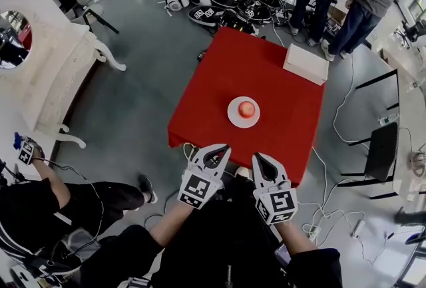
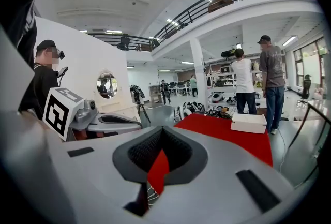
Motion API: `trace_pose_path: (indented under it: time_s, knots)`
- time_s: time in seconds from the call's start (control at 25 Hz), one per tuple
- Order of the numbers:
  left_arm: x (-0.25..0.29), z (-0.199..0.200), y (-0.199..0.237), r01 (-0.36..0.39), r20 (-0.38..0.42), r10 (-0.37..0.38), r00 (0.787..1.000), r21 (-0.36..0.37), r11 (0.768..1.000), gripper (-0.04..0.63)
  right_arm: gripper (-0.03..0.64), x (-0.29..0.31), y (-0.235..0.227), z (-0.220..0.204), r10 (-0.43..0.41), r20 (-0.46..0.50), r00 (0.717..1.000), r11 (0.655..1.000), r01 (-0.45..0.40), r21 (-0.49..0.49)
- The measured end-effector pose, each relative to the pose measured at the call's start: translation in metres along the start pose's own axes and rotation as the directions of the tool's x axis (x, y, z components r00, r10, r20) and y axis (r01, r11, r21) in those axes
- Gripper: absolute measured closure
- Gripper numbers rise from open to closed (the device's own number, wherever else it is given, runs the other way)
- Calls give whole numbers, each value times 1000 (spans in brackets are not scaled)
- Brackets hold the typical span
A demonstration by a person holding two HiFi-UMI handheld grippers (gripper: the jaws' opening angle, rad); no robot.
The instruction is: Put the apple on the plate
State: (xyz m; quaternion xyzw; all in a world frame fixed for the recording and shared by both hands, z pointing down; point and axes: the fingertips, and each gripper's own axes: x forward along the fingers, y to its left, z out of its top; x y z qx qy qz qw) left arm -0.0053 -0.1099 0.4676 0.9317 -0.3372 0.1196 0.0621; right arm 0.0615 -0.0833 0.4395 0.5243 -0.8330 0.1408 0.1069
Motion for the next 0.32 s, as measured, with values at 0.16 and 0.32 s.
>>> trace_pose_path:
  time_s: [0.16,0.32]
  knots:
    - [2,0,-2,0,7,0,1000,-7,1000,589,606,-2,2,2,2,11,1000,1000,-2,-5]
    - [-1,0,-7,3,6,-3,1000,-12,1000,589,606,-5,6,3,7,10,1000,1000,-7,-9]
